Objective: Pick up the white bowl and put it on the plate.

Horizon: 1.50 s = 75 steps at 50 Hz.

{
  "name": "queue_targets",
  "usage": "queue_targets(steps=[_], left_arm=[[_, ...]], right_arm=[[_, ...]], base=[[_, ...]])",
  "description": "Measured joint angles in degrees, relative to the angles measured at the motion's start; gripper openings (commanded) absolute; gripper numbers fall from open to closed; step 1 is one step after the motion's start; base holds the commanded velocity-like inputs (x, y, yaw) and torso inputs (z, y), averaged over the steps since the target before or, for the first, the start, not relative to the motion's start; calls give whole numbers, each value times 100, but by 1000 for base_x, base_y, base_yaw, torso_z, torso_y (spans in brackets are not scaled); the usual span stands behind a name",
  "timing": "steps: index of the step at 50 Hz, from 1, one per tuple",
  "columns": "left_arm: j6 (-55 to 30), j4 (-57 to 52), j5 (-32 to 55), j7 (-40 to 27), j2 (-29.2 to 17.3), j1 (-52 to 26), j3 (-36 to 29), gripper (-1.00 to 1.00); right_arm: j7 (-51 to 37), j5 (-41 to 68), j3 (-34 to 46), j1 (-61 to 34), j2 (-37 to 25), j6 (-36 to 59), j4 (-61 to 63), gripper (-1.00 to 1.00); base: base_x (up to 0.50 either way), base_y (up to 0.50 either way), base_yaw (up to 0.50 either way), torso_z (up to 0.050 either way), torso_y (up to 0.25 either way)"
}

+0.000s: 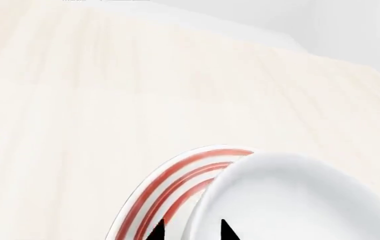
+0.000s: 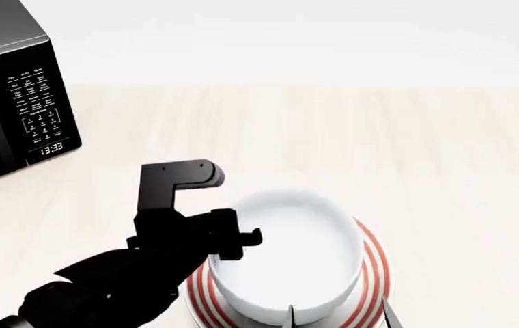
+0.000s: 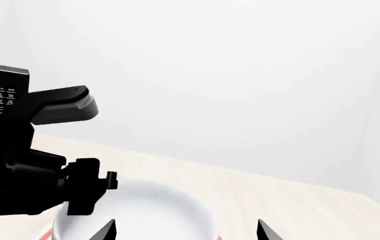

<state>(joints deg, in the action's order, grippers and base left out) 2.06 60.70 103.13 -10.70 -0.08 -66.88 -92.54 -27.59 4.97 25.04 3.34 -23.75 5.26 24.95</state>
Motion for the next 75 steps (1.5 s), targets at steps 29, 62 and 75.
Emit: queue_targets(steps=[29,62,75], left_arm=[[442,-1073,-604,-546,-436,-154,19,100],[1873,-4746,-2591,-2618,-2511,-406,-277,100],[2164,-5838,-3521,-3396,-3186,-386,-431,100]], right_arm=[[-35,19,11,-14,-33,18,53,100],[-340,-136,-235,157,-308,464,1283,100],[-416,-90,-382,208,-401,579,1611,100]], base=[[0,0,0,0,0],[0,0,0,0,0],[0,0,0,0,0]])
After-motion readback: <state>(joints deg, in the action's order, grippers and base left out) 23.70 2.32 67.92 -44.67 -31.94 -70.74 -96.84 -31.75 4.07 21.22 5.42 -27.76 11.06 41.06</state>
